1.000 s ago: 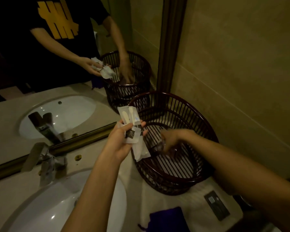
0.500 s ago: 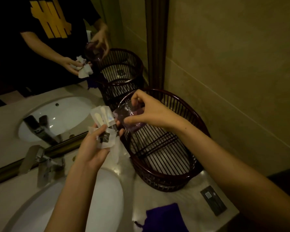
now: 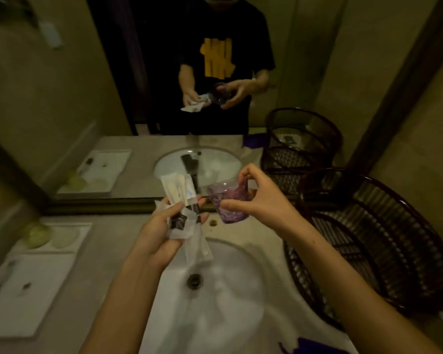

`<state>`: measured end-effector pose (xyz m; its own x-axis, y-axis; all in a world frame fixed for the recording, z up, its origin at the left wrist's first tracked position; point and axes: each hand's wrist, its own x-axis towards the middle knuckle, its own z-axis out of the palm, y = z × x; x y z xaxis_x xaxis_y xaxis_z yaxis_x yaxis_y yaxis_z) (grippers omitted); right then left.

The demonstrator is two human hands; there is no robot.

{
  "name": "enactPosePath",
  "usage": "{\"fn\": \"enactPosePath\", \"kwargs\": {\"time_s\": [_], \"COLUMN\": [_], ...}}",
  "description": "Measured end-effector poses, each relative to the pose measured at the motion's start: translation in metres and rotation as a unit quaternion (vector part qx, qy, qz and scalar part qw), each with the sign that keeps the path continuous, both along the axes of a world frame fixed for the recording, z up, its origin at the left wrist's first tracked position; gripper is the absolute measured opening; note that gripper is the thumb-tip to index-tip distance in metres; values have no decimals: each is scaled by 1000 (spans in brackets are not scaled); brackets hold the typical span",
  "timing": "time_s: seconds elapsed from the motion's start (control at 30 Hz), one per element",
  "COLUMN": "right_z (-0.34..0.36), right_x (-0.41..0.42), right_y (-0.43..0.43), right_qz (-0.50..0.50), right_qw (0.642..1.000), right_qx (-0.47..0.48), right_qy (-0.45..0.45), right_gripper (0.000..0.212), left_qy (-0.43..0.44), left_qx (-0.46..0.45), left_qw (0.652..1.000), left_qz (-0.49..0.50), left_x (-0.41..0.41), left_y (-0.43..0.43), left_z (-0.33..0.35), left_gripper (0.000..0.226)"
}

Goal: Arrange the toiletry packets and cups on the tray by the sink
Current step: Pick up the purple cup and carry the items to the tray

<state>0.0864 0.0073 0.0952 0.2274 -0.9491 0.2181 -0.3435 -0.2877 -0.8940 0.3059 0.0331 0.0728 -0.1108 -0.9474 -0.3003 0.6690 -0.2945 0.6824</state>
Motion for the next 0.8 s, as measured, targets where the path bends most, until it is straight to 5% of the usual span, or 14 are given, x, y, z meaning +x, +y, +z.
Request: {"fn": "enactPosePath", "kwargs": {"time_s": [0.43, 0.8], "right_z": [6, -19], "right_x": [285, 413], "right_y": [54, 67], "right_qz": [16, 49], "right_qw": [998, 995], "right_qx": [6, 37], "right_qy": [-58, -77], "right_gripper": [51, 58], "left_qy": [-31, 6], "left_qx": [-17, 49], "left_qw": [997, 992], "left_qz": [67, 116], "left_x": [277, 408], "left_y": [67, 97], "left_z": [19, -7], "left_gripper": [44, 31]}}
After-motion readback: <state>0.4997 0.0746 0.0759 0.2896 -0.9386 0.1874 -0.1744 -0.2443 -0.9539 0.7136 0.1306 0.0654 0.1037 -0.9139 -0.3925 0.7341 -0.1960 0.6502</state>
